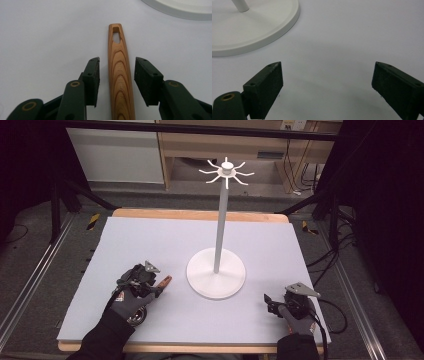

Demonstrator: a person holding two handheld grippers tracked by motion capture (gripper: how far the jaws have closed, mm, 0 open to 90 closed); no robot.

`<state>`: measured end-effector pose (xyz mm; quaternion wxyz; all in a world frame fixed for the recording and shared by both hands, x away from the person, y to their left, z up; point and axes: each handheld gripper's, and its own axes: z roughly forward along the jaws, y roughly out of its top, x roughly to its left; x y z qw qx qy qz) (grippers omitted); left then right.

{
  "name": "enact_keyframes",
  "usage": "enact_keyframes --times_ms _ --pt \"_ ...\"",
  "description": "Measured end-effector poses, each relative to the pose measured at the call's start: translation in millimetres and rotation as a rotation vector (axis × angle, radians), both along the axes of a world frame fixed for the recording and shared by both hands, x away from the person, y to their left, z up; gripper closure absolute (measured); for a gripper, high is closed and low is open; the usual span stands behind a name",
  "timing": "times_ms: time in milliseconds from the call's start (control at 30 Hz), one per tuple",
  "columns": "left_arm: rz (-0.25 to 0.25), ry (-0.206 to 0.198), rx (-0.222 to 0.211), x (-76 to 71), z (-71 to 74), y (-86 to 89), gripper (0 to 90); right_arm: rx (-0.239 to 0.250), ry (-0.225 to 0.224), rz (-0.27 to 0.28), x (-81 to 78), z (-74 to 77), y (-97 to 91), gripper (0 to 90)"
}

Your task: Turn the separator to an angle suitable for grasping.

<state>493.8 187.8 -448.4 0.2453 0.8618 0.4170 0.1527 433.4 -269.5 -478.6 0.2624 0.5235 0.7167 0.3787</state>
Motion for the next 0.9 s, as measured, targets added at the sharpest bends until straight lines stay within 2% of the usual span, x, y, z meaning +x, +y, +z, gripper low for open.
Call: enact_keyframes --times_ms 167,367,533,633,900 --pt "-0.012 0.007 0.023 5.4 -5.7 -8.6 56.5 -0.001 0.002 -0.002 0.0 0.0 -0.3 10.3" --pt "-0.004 0.013 0.035 7.5 -8.7 -9.8 59.5 -0.002 0.003 -0.001 0.1 0.0 -0.8 10.3" --pt "-0.002 0.026 0.023 7.5 -9.5 -9.4 65.3 -0.002 0.004 0.003 0.3 -0.3 -0.7 10.3" --pt "-0.002 0.026 0.025 6.9 -9.7 -10.2 65.8 -0.002 0.008 0.004 0.4 -0.4 -1.0 10.3" --pt "0.007 0.052 -0.004 9.6 -9.1 -6.6 67.2 0.002 0.014 0.006 0.1 -0.4 -0.7 10.3"
